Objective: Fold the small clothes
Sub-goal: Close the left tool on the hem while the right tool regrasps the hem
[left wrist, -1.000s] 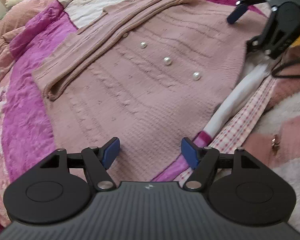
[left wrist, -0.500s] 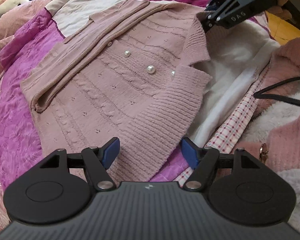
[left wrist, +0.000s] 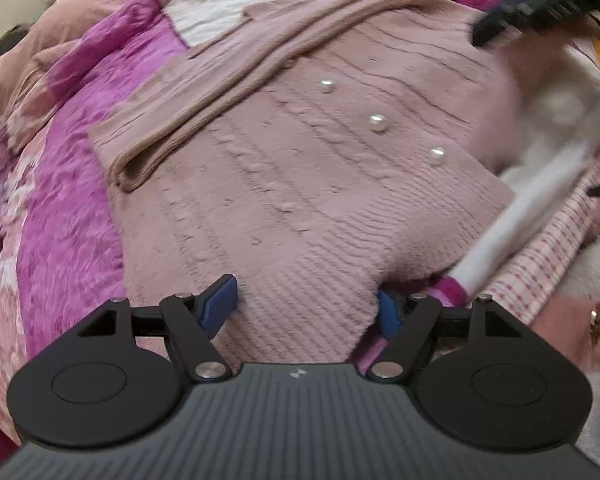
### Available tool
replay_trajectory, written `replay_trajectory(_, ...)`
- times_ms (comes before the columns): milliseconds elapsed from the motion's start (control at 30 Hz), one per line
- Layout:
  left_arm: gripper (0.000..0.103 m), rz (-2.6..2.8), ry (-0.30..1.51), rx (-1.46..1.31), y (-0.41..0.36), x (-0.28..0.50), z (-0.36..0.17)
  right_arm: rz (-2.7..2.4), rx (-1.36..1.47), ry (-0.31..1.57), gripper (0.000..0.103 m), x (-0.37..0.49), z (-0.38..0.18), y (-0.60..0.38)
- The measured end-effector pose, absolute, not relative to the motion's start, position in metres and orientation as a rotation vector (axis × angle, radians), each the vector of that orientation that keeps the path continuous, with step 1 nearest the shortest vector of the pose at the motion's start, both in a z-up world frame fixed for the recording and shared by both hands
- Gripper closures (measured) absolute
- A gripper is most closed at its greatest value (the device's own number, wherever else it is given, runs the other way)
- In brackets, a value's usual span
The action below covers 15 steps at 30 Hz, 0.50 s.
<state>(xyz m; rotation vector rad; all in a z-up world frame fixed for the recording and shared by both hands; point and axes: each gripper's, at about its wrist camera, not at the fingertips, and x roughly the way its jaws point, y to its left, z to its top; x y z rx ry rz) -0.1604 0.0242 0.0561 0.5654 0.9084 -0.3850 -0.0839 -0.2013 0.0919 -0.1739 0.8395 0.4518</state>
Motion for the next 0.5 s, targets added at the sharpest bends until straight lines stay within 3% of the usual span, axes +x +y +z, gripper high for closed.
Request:
replay_trajectory(133,0.026,-0.374,0.907,0.527,0.029,-0.157,0.056,0.504,-0.23,0.889,0.084,-0.096,0.085,-0.197)
replay_trajectory(233,0.026,-0.371,0.897,0.526,0.028,-0.157,0.056,0.52,-0.278,0.87,0.046,-0.108,0.088,-0.196)
replay_trajectory(500,0.035,-0.33,0.859,0.481,0.029,-0.155,0.064,0.635,-0.456,0.924,0.044,-0.125,0.091,-0.186)
